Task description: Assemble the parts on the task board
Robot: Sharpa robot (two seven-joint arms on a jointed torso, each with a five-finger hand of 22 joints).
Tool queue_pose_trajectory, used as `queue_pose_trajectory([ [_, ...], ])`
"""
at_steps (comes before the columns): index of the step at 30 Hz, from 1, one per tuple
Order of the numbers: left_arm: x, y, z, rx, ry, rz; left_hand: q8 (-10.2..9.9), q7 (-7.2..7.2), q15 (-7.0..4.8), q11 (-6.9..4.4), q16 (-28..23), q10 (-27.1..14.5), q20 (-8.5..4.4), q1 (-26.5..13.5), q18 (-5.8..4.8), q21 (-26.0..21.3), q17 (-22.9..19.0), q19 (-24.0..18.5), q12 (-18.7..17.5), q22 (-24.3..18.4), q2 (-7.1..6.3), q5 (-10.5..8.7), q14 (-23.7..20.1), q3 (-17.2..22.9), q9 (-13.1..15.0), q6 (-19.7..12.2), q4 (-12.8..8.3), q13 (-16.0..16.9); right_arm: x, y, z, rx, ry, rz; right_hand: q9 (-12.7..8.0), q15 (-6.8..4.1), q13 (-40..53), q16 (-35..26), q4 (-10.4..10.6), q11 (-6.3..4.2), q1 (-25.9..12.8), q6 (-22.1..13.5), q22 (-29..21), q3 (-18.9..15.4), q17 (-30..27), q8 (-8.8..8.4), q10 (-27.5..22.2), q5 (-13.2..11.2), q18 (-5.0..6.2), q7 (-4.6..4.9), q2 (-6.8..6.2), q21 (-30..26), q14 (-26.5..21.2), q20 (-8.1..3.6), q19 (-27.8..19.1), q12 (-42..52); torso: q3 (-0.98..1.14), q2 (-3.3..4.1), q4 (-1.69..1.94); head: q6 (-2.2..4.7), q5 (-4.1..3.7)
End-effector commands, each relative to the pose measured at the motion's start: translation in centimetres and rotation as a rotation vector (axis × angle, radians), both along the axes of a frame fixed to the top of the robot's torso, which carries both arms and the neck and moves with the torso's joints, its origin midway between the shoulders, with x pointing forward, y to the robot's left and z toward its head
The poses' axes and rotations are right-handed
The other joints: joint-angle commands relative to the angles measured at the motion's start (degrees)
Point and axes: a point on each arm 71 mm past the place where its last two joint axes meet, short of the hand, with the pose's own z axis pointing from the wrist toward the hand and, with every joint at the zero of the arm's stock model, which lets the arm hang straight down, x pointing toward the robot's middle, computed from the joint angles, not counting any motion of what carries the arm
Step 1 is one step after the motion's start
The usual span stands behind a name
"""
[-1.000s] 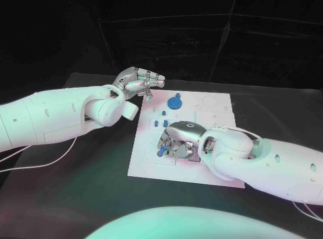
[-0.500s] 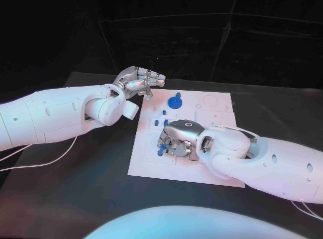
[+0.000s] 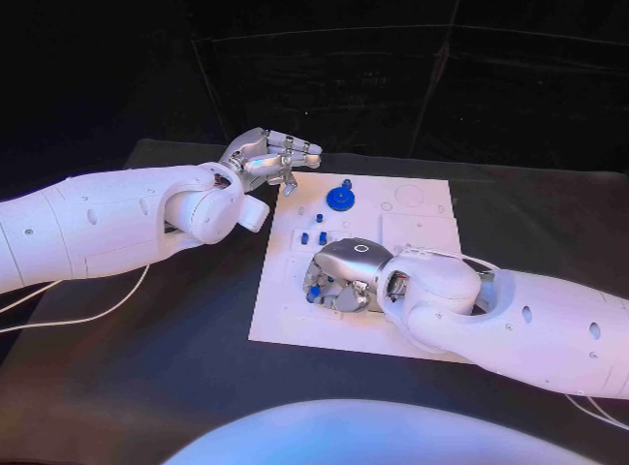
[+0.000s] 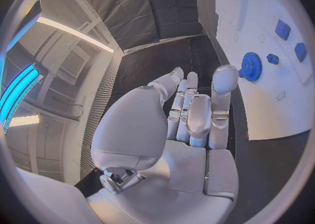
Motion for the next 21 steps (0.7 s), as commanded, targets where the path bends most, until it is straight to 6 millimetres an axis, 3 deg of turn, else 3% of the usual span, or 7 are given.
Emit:
queue_pose_trajectory([
  [1,0.0,-0.1,0.1,-0.007,0.000,-0.009,0.20,0.08,-0.06,-0.06,-0.27,-0.44,-0.10,0.02,1.00,-0.18,-0.06,-0.30,0.35,-0.08,0.31,0.12,-0.35,-0.18,-0.09,-0.34,-0.18,0.07,-0.1,0.1,0.1,0.006,-0.007,0.017,-0.10,0.37,0.05,0.20,0.18,0.01,-0.54,-0.61,-0.03,-0.09,-0.04,-0.21,-0.41,0.24,-0.05,-0.02,-0.06,-0.03,1.43,0.36,-0.10,-0.24,-0.02,-0.04,0.05,-0.01,-0.05],
  [9,-0.1,-0.1,0.1,-0.007,0.003,-0.011,0.20,0.08,-0.06,-0.06,-0.27,-0.44,-0.10,0.02,1.00,-0.18,-0.06,-0.30,0.35,-0.08,0.31,0.12,-0.35,-0.18,-0.09,-0.34,-0.18,0.07,0.0,0.0,0.2,0.027,-0.018,0.004,-0.26,0.73,-0.29,-0.13,0.35,0.45,-1.43,-3.82,-1.79,-0.35,-0.59,-0.21,-3.25,0.05,0.29,0.15,-0.91,-1.14,1.21,0.61,-1.03,-2.06,0.03,-0.01,-0.06,0.02,0.00],
  [12,-0.1,0.0,0.1,-0.007,0.003,-0.012,0.20,0.08,-0.06,-0.06,-0.27,-0.44,-0.10,0.02,1.00,-0.18,-0.06,-0.30,0.35,-0.08,0.31,0.12,-0.35,-0.18,-0.09,-0.34,-0.18,0.07,0.0,0.0,0.4,0.044,-0.025,0.001,-0.25,0.97,-0.38,-1.53,0.38,0.77,-1.99,-5.84,-4.75,-1.17,-2.51,-0.16,-5.66,-1.07,0.85,0.10,-1.44,-3.05,0.62,0.78,-2.43,-2.69,0.02,0.03,-0.03,0.05,-0.09],
  [18,-0.1,0.0,0.1,-0.007,0.004,-0.012,0.20,0.08,-0.06,-0.06,-0.27,-0.44,-0.10,0.02,1.00,-0.18,-0.06,-0.30,0.35,-0.08,0.31,0.12,-0.35,-0.18,-0.09,-0.34,-0.18,0.07,0.0,-0.1,0.8,0.112,-0.038,-0.005,-0.10,1.46,-0.23,-3.25,0.35,1.35,-2.90,-10.52,-8.21,-5.69,-4.78,0.10,-10.47,-1.40,1.45,-1.01,-1.61,-5.54,-0.17,1.10,-3.82,-2.02,0.04,0.02,0.02,0.02,-0.12],
  [21,-0.1,0.0,0.1,-0.007,0.005,-0.013,0.20,0.08,-0.06,-0.06,-0.27,-0.44,-0.10,0.02,1.00,-0.18,-0.06,-0.30,0.35,-0.08,0.31,0.12,-0.35,-0.18,-0.09,-0.34,-0.18,0.07,-0.1,-0.4,1.3,0.167,-0.051,-0.010,-0.04,1.56,-0.26,-3.37,0.26,1.53,-2.74,-11.18,-8.90,-7.26,-4.97,0.08,-11.98,-0.78,1.51,-0.89,-1.51,-6.05,-0.24,1.27,-3.97,-1.61,0.06,0.00,0.05,0.07,-0.29],
])
